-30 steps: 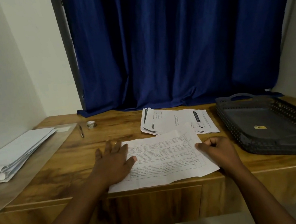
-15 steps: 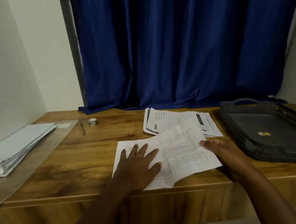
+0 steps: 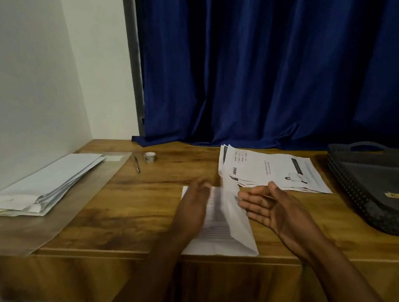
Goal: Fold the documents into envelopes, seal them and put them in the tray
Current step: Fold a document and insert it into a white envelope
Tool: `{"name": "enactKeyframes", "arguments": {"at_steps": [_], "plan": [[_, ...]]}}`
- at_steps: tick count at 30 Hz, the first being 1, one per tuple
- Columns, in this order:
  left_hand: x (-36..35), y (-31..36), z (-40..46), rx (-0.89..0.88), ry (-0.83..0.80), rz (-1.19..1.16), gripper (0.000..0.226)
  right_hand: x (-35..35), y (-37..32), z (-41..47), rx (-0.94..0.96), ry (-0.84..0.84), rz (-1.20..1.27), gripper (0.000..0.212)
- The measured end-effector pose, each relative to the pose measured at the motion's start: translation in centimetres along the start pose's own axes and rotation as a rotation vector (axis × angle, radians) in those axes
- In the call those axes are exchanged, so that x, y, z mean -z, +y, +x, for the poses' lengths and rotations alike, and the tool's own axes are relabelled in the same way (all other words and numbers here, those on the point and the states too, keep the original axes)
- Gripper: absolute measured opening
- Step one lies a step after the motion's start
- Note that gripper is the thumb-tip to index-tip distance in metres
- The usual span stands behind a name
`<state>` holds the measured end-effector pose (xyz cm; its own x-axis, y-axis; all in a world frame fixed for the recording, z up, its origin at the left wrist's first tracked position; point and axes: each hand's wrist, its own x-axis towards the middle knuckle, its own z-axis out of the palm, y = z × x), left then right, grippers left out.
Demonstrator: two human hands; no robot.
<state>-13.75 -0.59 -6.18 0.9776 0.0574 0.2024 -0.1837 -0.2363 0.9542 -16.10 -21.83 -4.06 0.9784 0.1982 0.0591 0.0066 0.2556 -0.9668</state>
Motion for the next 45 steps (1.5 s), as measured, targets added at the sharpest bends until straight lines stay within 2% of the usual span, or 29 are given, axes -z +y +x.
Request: {"name": "enactKeyframes", "arguments": {"at_steps": [1, 2, 4, 6, 10, 13, 15, 19, 22, 24, 25, 27, 30, 33, 35, 37, 40, 45], "plan": [[0.5, 0.2, 0.2, 0.03, 0.095, -0.15, 0.025, -0.1, 0.3, -0.1, 0.038, -0.007, -0.076, 0.046], [0.9, 0.2, 0.3, 0.061, 0.156, -0.299, 0.03, -0.1, 0.5, -0.2, 0.068, -0.013, -0.146, 0.039], [1.7, 0.2, 0.3, 0.147, 0.208, -0.609, 0.047, -0.2, 0.8, -0.5, 0.106, -0.038, -0.277, 0.029], [2.3, 0.2, 0.3, 0.201, 0.241, -0.803, 0.052, -0.4, 1.2, -0.9, 0.14, -0.06, -0.424, 0.022], [3.2, 0.4, -0.1, 0.21, 0.276, -0.963, 0.057, -0.5, 2.5, -1.4, 0.221, -0.123, -0.783, 0.025], [3.5, 0.8, -0.6, 0.168, 0.295, -0.947, 0.05, -0.4, 3.2, -1.2, 0.265, -0.159, -1.056, 0.026], [3.8, 1.2, -1.1, 0.094, 0.309, -0.834, 0.041, -0.6, 3.2, -1.6, 0.29, -0.156, -1.147, 0.026], [5.1, 2.4, -2.8, -0.136, 0.336, -0.351, 0.028, -1.9, 2.7, -4.3, 0.294, -0.056, -1.392, 0.029], [5.3, 2.6, -3.8, -0.197, 0.157, -0.037, 0.02, -2.6, 2.6, -5.6, 0.273, 0.043, -1.518, 0.043], [4.5, 2.1, -4.2, -0.186, 0.042, 0.222, 0.018, -3.1, 2.7, -5.6, 0.27, 0.058, -1.476, 0.041], [3.9, 1.8, -4.6, -0.214, 0.0, 0.363, 0.021, -3.4, 2.8, -5.4, 0.276, 0.067, -1.403, 0.037], [2.6, 1.1, -5.1, -0.313, -0.084, 0.645, 0.045, -3.6, 2.8, -4.5, 0.324, 0.108, -1.262, 0.033], [0.7, 0.9, -5.8, -0.317, -0.154, 0.962, 0.067, -3.1, 2.4, -2.5, 0.394, 0.085, -1.324, 0.037], [-0.1, 1.0, -6.0, -0.237, -0.255, 1.044, 0.073, -1.9, 1.9, -1.1, 0.28, -0.084, -1.451, 0.039], [0.2, 1.1, -5.8, -0.201, -0.304, 1.036, 0.068, -1.2, 2.0, -1.2, 0.175, -0.15, -1.506, 0.045], [0.7, 1.2, -5.3, -0.19, -0.33, 1.045, 0.054, -1.0, 2.1, -1.9, 0.128, -0.115, -1.618, 0.052], [1.1, 1.4, -4.5, -0.191, -0.345, 1.087, 0.055, -1.8, 2.0, -3.3, 0.124, -0.023, -1.76, 0.057], [-0.2, 1.8, -4.3, -0.209, -0.28, 1.089, 0.051, -3.0, 1.5, -3.2, 0.262, 0.187, -1.655, 0.049]]}}
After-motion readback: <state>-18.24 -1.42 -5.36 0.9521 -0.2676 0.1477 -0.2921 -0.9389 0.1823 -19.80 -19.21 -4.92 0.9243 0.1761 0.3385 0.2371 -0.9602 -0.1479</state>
